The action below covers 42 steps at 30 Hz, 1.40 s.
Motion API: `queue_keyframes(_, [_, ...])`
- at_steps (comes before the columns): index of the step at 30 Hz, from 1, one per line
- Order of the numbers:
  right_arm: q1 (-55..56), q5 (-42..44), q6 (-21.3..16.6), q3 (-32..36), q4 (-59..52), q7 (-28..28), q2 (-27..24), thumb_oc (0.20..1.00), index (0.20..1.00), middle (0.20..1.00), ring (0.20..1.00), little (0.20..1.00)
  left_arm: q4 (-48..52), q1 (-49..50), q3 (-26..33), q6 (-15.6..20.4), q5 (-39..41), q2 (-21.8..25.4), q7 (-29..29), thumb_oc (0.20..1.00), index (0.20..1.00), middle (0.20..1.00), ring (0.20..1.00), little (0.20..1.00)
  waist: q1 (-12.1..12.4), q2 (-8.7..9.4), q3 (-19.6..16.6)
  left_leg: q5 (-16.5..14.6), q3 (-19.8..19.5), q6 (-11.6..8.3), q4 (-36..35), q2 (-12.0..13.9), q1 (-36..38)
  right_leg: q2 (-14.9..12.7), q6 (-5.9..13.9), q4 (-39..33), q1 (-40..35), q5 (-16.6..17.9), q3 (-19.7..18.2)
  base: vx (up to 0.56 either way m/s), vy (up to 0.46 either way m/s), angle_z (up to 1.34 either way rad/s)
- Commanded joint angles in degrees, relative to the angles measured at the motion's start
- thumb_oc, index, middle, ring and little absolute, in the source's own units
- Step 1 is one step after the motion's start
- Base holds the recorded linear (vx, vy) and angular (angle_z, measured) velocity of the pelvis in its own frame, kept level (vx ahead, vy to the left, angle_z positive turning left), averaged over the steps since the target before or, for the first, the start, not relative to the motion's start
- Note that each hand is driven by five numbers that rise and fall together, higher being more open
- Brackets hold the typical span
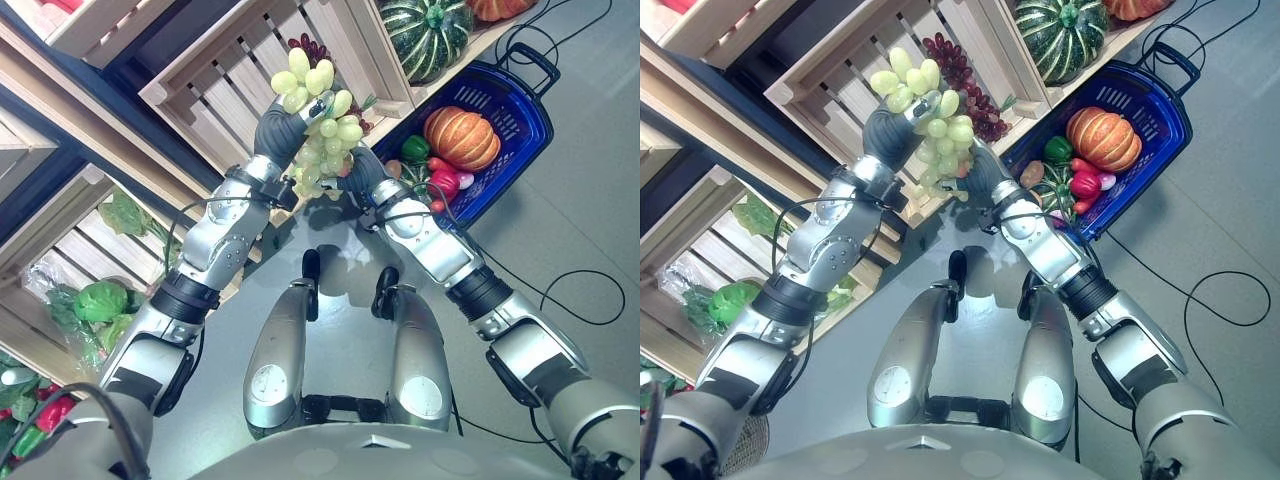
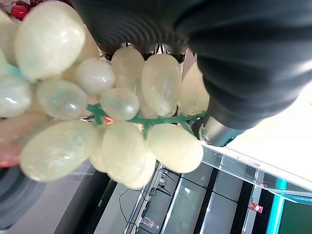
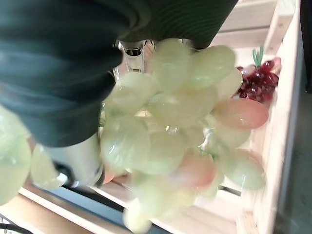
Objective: Pick up fruits and vegetables into the basket
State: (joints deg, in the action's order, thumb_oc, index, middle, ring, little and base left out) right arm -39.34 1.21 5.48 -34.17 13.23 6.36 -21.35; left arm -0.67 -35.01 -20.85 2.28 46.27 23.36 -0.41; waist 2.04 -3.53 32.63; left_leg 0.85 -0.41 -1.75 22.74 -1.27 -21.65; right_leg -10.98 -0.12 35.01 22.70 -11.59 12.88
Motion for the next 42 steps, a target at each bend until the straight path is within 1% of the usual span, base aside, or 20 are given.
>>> queue_keyframes(1, [-5.29, 1.02, -2.7, -2.4, -3.0, -2.53, 4.29, 0.2, 0.2, 0.2, 0.2, 0.2, 9.13, -2.36, -2.99, 3.36, 3.02, -2.18, -2.65, 0.2, 0.2, 0.2, 0.2, 0.2, 0.35, 1.95, -2.84, -10.56, 3.45, 3.63, 6.99, -3.96, 1.15, 1.27, 2.47, -5.22, -2.68, 4.36, -1.21, 0.0, 0.0, 0.0])
queue_keyframes(3, [-5.41, 1.14, -2.69, -2.56, -2.95, -2.88, 4.11, 0.2, 0.2, 0.2, 0.2, 0.2, 9.23, -2.56, -3.04, 3.52, 2.92, -2.04, -2.62, 0.2, 0.2, 0.2, 0.2, 0.2, 0.35, 1.98, -2.84, -10.24, 3.41, 3.67, 6.72, -3.94, 1.06, 1.29, 2.43, -5.46, -2.61, 4.64, -1.14, 0.0, 0.0, 0.0])
queue_keyframes(5, [-5.29, 1.39, -3.08, -2.63, -3.19, -4.19, 3.76, 0.2, 0.2, 0.2, 0.2, 0.2, 9.18, -2.74, -3.2, 4.34, 2.78, -1.75, -2.22, 0.2, 0.2, 0.2, 0.2, 0.2, 0.34, 2.03, -2.84, -10.57, 3.41, 3.73, 6.98, -3.9, 1.15, 1.29, 2.42, -5.13, -2.64, 4.36, -1.09, 0.0, 0.0, 0.0])
queue_keyframes(8, [-5.31, 2.96, -4.37, -2.69, -3.72, -5.85, 3.55, 0.2, 0.2, 0.2, 0.2, 0.2, 9.28, -2.99, -3.07, 5.11, 2.59, -1.7, -1.28, 0.2, 0.2, 0.2, 0.2, 0.2, 0.24, 2.08, -2.84, -10.57, 3.5, 3.82, 7.15, -3.86, 0.9, 1.39, 2.34, -4.72, -2.21, 4.31, -1.11, 0.0, 0.0, 0.0])
queue_keyframes(10, [-5.09, 3.3, -4.59, -2.52, -3.8, -6.47, 3.77, 0.2, 0.2, 0.2, 0.2, 0.2, 9.18, -3.12, -2.81, 5.78, 2.4, -1.82, -0.4, 0.2, 0.2, 0.2, 0.2, 0.2, 0.16, 2.13, -2.84, -10.58, 3.49, 3.83, 7.26, -3.85, 0.81, 1.45, 2.31, -4.48, -2.03, 4.25, -1.16, 0.0, 0.0, 0.0])
queue_keyframes(16, [-4.02, 3.02, -3.37, -1.82, -3.42, -6.53, 2.61, 0.2, 0.2, 0.2, 0.2, 0.2, 9.82, -2.94, -1.04, 7.75, 4.56, -1.63, 0.6, 0.2, 0.2, 0.2, 0.2, 0.2, 0.0, 2.29, -2.84, -10.57, 3.67, 3.66, 7.55, -3.64, 0.37, 1.53, 2.1, -4.07, -1.61, 3.97, -1.14, 0.0, 0.0, 0.0])
queue_keyframes(18, [-2.99, 3.54, -3.1, -1.25, -2.9, -5.81, 1.88, 0.2, 0.2, 0.2, 0.2, 0.2, 10.27, -2.48, -0.28, 7.99, 7.22, -1.66, -0.11, 0.2, 0.2, 0.2, 0.2, 0.2, -0.23, 2.34, -2.84, -10.5, 3.72, 3.59, 7.67, -3.51, 0.0, 1.66, 1.94, -3.74, -1.13, 3.89, -1.22, 0.0, 0.0, 0.0])
queue_keyframes(21, [-1.59, 4.0, -3.29, -0.25, -1.92, -4.81, 1.23, 0.2, 0.2, 0.2, 0.2, 0.2, 10.82, -1.85, 0.25, 8.34, 8.79, -1.7, -0.73, 0.2, 0.2, 0.2, 0.2, 0.2, -0.44, 2.31, -2.84, -10.47, 3.75, 3.49, 7.65, -3.44, -0.21, 1.78, 1.8, -3.69, -0.9, 3.81, -1.21, 0.0, 0.0, 0.0])
queue_keyframes(22, [-1.02, 4.68, -3.42, 0.25, -1.44, -4.2, 1.07, 0.2, 0.2, 0.2, 0.2, 0.2, 11.05, -1.58, 0.44, 9.3, 8.95, -1.86, 0.28, 0.893, 0.893, 0.893, 0.893, 0.893, -0.57, 2.32, -2.84, -10.45, 3.82, 3.49, 7.65, -3.38, -0.3, 1.83, 1.72, -3.63, -0.75, 3.8, -1.24, 0.0, 0.0, 0.0])
queue_keyframes(23, [-0.36, 5.34, -4.23, 0.93, -0.73, -3.84, 0.71, 0.2, 0.2, 0.2, 0.2, 0.2, 11.24, -1.21, 0.96, 9.7, 8.5, -1.63, -0.21, 1.0, 1.0, 1.0, 1.0, 1.0, -0.65, 2.29, -2.84, -10.4, 3.88, 3.41, 7.67, -3.28, -0.52, 1.81, 1.69, -3.35, -0.43, 3.7, -1.23, 0.0, 0.0, 0.0])
queue_keyframes(25, [0.89, 6.5, -5.53, 2.59, -0.14, -3.15, -0.11, 0.2, 0.2, 0.2, 0.2, 0.2, 11.5, -0.76, 1.66, 10.1, 7.9, -1.26, -1.66, 1.0, 1.0, 1.0, 1.0, 1.0, -0.85, 2.29, -2.84, -10.35, 3.95, 3.44, 7.55, -3.15, -0.77, 1.84, 1.61, -3.19, -0.02, 3.62, -1.16, 0.0, 0.0, 0.0])
queue_keyframes(26, [1.36, 6.68, -6.11, 3.18, 0.05, -2.94, -0.27, 0.2, 0.2, 0.2, 0.2, 0.2, 11.58, -0.67, 1.7, 10.59, 7.77, -1.21, -1.5, 1.0, 1.0, 1.0, 1.0, 1.0, -0.97, 2.29, -2.84, -10.29, 4.0, 3.41, 7.48, -3.09, -0.85, 1.89, 1.58, -3.17, 0.12, 3.63, -1.17, 0.0, 0.0, 0.0])
queue_keyframes(29, [3.66, 8.37, -9.03, 6.62, -0.07, -2.1, -2.09, 0.2, 0.2, 0.2, 0.2, 0.2, 12.39, 0.19, 3.46, 14.03, 5.82, -0.35, -1.64, 1.0, 1.0, 1.0, 1.0, 1.0, -1.48, 2.31, -2.84, -10.25, 4.26, 3.34, 7.38, -2.86, -1.39, 2.12, 1.5, -2.77, 0.98, 3.4, -1.23, 0.0, 0.0, 0.0])
queue_keyframes(32, [6.16, 9.43, -11.12, 10.17, -1.08, -1.39, -3.54, 0.2, 0.2, 0.2, 0.2, 0.2, 13.3, 1.77, 5.71, 15.98, 4.91, 0.41, -1.51, 1.0, 1.0, 1.0, 1.0, 1.0, -1.84, 2.33, -2.84, -10.26, 4.47, 3.23, 7.61, -2.63, -2.1, 2.3, 1.4, -2.14, 1.89, 3.18, -1.23, 0.0, 0.0, 0.0])
queue_keyframes(36, [11.02, 11.58, -14.02, 16.54, -2.56, -1.76, -6.14, 0.2, 0.2, 0.2, 0.2, 0.2, 13.87, 6.66, 9.23, 15.74, 6.1, 0.88, -3.39, 1.0, 1.0, 1.0, 1.0, 1.0, -2.35, 2.22, -2.84, -10.25, 4.79, 3.27, 7.98, -2.21, -3.33, 2.67, 1.21, -0.77, 3.65, 2.77, -1.35, 0.01, -0.013, -0.03])
queue_keyframes(40, [13.99, 14.89, -16.33, 21.46, -2.68, -1.44, -8.02, 0.2, 0.2, 0.2, 0.2, 0.2, 13.27, 10.96, 10.91, 13.87, 6.65, 1.21, -5.05, 1.0, 1.0, 1.0, 1.0, 1.0, -2.44, 2.01, -2.84, -10.29, 5.03, 3.47, 8.69, -1.88, -5.29, 2.89, 0.99, 0.54, 5.81, 2.49, -1.25, -0.01, -0.046, -0.03])
queue_keyframes(42, [15.05, 16.8, -17.03, 23.96, -2.76, -1.21, -8.83, 0.2, 0.2, 0.2, 0.2, 0.2, 12.69, 13.4, 11.62, 11.82, 8.98, 1.05, -6.91, 1.0, 1.0, 1.0, 1.0, 1.0, -2.41, 1.9, -2.84, -10.29, 5.14, 3.61, 9.09, -1.7, -6.5, 3.08, 0.82, 1.25, 7.09, 2.34, -1.12, -0.02, -0.057, -0.05])
